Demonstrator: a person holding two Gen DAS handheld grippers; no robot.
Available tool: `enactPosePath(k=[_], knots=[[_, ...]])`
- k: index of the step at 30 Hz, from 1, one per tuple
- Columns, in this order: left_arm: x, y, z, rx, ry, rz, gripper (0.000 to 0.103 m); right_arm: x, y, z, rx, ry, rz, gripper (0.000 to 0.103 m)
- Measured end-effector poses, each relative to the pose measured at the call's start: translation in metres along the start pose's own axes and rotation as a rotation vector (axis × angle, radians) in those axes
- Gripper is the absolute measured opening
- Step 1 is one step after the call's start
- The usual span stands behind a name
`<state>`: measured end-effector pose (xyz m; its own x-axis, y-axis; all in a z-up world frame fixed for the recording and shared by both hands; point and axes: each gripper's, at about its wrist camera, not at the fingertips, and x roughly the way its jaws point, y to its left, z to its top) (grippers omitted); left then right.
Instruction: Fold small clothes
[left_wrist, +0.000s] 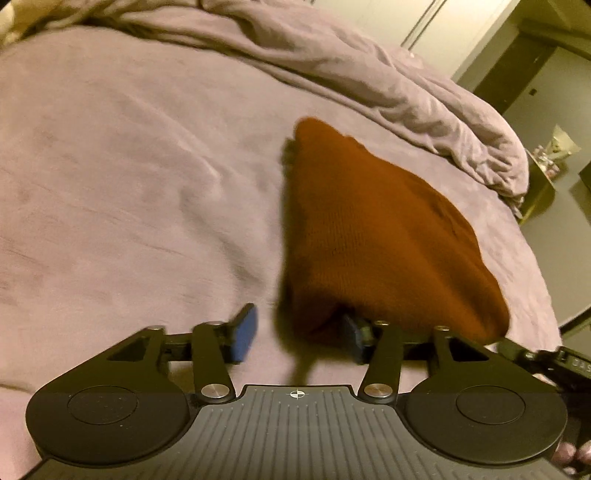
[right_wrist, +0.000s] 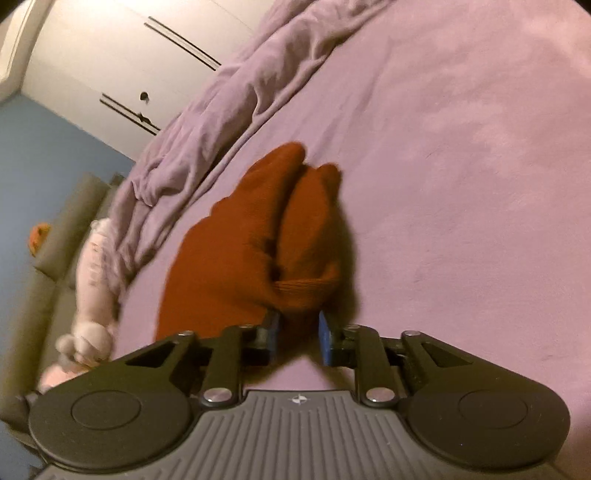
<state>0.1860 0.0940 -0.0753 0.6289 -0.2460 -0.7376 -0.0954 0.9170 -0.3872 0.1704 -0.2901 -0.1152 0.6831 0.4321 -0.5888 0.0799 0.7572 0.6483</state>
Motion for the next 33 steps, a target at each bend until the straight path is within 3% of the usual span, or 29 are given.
enactPosePath(k=[1, 4, 6, 9, 11, 13, 17, 20, 22, 26, 29, 31, 33], knots=[[-0.007, 0.001, 0.001, 0.012, -0.029, 0.041, 0.075, -0.007, 0.004, 0.002, -0.029, -0.025, -0.019, 0.028], [-0.014, 0.0, 0.004, 0.038, -0.055, 0.058, 0.076, -0.021, 0.02, 0.013, -0.119, -0.094, 0.014, 0.03], [-0.014, -0.007, 0.006, 0.058, -0.054, 0.068, 0.076, -0.013, 0.037, 0.022, -0.205, -0.098, 0.038, 0.043], [-0.019, -0.015, 0.007, 0.103, -0.065, 0.092, 0.076, 0.016, 0.058, 0.03, -0.321, -0.028, 0.052, 0.047], [-0.026, -0.013, 0.007, 0.105, -0.088, 0.086, 0.08, 0.036, 0.064, 0.031, -0.355, 0.064, 0.064, 0.047], [-0.032, -0.007, 0.01, 0.087, -0.101, 0.072, 0.081, 0.043, 0.06, 0.029, -0.338, 0.115, 0.065, 0.048], [-0.029, -0.002, 0.022, 0.049, -0.108, 0.049, 0.084, 0.035, 0.047, 0.03, -0.298, 0.139, 0.182, 0.048], [-0.017, -0.013, 0.027, 0.073, -0.108, 0.052, 0.084, 0.039, 0.042, 0.032, -0.269, 0.146, 0.166, 0.04], [-0.01, -0.024, 0.029, 0.088, -0.111, 0.055, 0.084, 0.04, 0.045, 0.032, -0.285, 0.129, 0.14, 0.017], [-0.002, -0.049, 0.029, 0.14, -0.141, 0.062, 0.086, 0.036, 0.061, 0.026, -0.38, 0.041, 0.043, 0.011], [0.008, -0.063, 0.025, 0.183, -0.146, 0.077, 0.088, 0.025, 0.057, 0.024, -0.366, -0.034, 0.0, 0.01], [0.023, -0.068, 0.022, 0.217, -0.103, 0.104, 0.091, 0.031, 0.041, 0.02, -0.341, -0.034, -0.048, 0.01], [0.039, -0.068, 0.018, 0.22, -0.04, 0.112, 0.092, 0.039, 0.025, 0.017, -0.315, -0.026, -0.044, 0.01]])
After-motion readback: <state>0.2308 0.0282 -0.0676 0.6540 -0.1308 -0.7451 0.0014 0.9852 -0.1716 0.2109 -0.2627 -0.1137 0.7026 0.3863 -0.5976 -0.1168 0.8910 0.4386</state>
